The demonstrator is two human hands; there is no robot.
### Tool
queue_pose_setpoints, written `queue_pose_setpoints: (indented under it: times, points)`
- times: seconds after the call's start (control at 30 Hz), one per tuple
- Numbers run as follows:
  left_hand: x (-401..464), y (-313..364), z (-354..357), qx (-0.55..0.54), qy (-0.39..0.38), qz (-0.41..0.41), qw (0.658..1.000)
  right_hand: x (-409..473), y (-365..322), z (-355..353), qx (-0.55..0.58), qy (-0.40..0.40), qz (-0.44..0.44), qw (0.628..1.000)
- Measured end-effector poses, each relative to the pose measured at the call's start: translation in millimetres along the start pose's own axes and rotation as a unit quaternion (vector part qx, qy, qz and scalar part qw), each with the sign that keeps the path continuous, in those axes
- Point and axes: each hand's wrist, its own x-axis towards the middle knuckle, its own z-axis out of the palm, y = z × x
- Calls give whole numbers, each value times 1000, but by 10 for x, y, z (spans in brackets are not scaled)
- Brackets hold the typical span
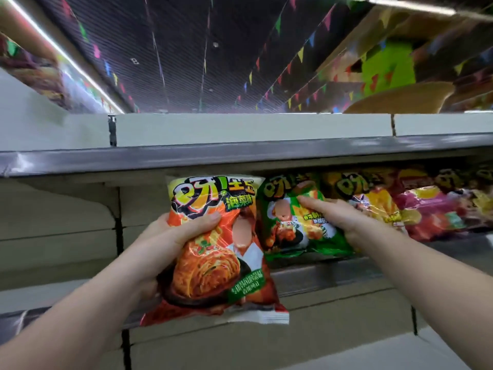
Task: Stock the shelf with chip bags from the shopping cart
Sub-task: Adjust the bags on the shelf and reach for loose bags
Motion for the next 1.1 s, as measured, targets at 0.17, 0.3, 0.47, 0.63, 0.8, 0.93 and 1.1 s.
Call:
queue_pose_setpoints:
  times: [0.17, 0.3, 0.47, 0.63, 0.8, 0.93, 1.1]
  points:
    - [49, -4, 89, 11, 15, 6, 1000, 109, 141, -51, -26, 13, -30, 999]
    - [110, -34, 162, 5, 22, 11, 1000, 120, 322, -64, -38, 31, -40, 998]
    - [158, -80, 238, -2, 4, 2, 1000, 11, 354, -45, -154, 79, -104, 979]
    - [225, -45, 235, -35, 10, -2, 999, -347, 227, 115, -332, 180, -350, 857]
    - [326, -54, 99, -28, 34, -25, 999, -649, -7, 679, -249, -83, -204, 943]
    - [470, -72, -58, -16, 68, -40, 997, -461, 20, 980, -193, -146, -113, 964]
    - [692, -104, -235, -14, 78, -63, 995, -3, 82, 1226, -86, -93, -26, 992]
